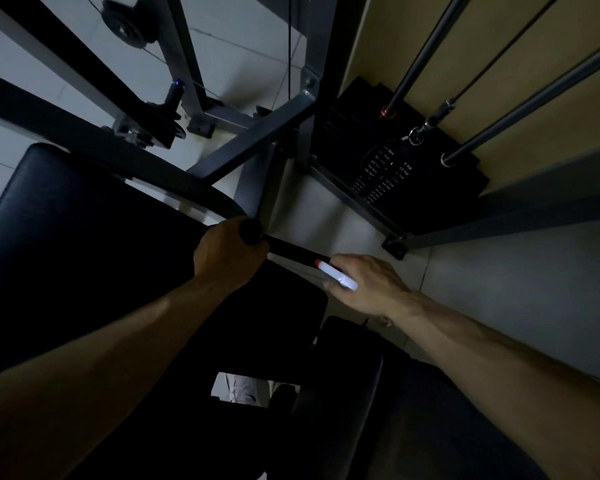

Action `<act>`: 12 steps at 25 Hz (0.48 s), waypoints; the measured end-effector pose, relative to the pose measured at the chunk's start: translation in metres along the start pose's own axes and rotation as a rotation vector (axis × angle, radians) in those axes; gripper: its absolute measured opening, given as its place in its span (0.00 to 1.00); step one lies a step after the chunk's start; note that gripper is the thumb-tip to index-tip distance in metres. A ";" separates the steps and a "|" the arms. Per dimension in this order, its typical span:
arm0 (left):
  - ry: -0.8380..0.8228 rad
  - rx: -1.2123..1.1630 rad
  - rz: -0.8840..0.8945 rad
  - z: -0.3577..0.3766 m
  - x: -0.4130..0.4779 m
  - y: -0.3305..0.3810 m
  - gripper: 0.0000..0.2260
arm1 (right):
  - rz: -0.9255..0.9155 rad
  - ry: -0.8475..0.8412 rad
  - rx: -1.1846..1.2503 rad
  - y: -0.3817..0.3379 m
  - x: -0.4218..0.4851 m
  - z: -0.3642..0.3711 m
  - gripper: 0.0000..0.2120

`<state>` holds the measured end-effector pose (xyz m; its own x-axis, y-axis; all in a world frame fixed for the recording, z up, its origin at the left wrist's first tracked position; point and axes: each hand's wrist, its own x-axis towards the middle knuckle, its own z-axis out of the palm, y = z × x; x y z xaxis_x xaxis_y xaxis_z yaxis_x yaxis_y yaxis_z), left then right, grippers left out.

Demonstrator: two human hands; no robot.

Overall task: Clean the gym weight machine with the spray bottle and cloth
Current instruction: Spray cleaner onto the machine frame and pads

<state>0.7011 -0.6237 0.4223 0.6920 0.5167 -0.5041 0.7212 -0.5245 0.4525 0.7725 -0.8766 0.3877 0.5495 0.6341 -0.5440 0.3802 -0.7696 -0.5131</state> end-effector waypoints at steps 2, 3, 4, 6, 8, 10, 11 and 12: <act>-0.023 -0.034 0.003 -0.003 0.000 0.002 0.17 | 0.023 0.052 0.007 -0.001 0.000 0.002 0.17; -0.024 -0.038 0.004 -0.004 -0.001 0.003 0.17 | 0.056 0.053 0.009 0.000 -0.002 0.001 0.18; -0.020 -0.052 0.003 0.002 0.001 0.002 0.17 | 0.091 0.061 0.010 0.004 -0.002 0.000 0.17; 0.001 -0.059 -0.003 0.009 -0.001 0.004 0.17 | 0.176 0.046 0.011 0.016 -0.007 -0.006 0.17; -0.018 -0.085 -0.028 0.015 0.002 0.007 0.19 | 0.224 -0.010 -0.033 0.034 -0.014 -0.011 0.18; -0.054 -0.109 -0.065 0.021 0.006 0.009 0.17 | 0.248 -0.092 -0.081 0.050 -0.021 -0.014 0.20; -0.043 -0.110 -0.089 0.023 0.009 0.012 0.16 | 0.268 -0.116 -0.085 0.055 -0.025 -0.014 0.17; -0.032 -0.105 -0.102 0.027 0.012 0.013 0.16 | 0.277 -0.124 -0.071 0.061 -0.026 -0.015 0.13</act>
<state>0.7177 -0.6424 0.4024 0.6147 0.5410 -0.5740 0.7883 -0.3957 0.4712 0.7923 -0.9405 0.3803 0.5459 0.4004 -0.7360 0.2819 -0.9150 -0.2887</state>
